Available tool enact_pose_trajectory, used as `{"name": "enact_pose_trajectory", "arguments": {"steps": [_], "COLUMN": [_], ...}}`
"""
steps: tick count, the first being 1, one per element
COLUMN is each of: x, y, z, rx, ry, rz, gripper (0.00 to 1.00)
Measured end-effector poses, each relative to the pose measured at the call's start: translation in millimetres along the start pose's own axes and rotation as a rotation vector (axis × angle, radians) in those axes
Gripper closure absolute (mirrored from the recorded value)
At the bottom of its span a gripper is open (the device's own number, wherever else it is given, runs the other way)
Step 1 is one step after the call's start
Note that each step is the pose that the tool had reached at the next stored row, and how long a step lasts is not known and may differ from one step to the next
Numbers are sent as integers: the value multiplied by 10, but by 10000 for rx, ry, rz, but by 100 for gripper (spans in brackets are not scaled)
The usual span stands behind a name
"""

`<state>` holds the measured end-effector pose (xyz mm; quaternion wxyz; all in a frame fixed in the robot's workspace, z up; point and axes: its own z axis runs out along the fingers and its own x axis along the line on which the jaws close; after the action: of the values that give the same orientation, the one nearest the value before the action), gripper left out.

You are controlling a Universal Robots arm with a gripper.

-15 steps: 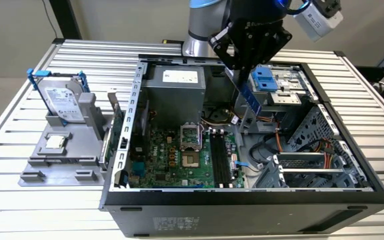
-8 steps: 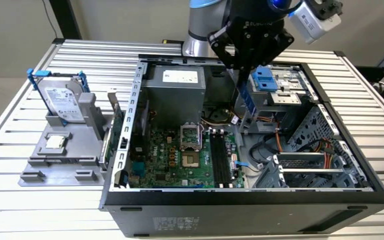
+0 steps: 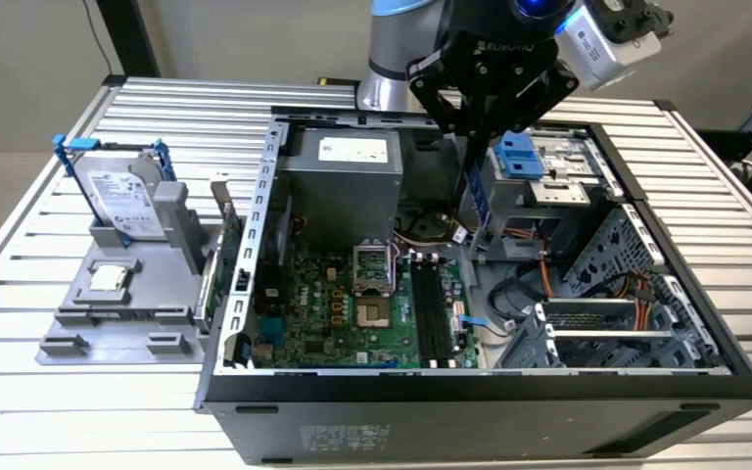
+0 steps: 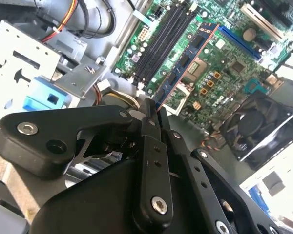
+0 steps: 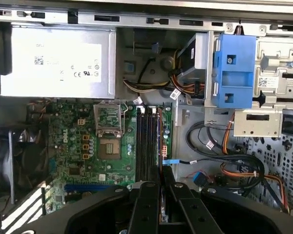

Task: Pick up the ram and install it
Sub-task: 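Insert the ram into the slot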

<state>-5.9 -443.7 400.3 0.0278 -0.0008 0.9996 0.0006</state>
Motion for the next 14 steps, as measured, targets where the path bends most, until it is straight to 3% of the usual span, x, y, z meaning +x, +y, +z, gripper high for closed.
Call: {"name": "enact_pose_trajectory", "arguments": {"steps": [6, 14], "x": [-49, -135], "y": [0, 0], "z": [30, 171], "rx": [1, -1], "ry": [5, 19], "rz": [4, 3], "gripper": [100, 100]}}
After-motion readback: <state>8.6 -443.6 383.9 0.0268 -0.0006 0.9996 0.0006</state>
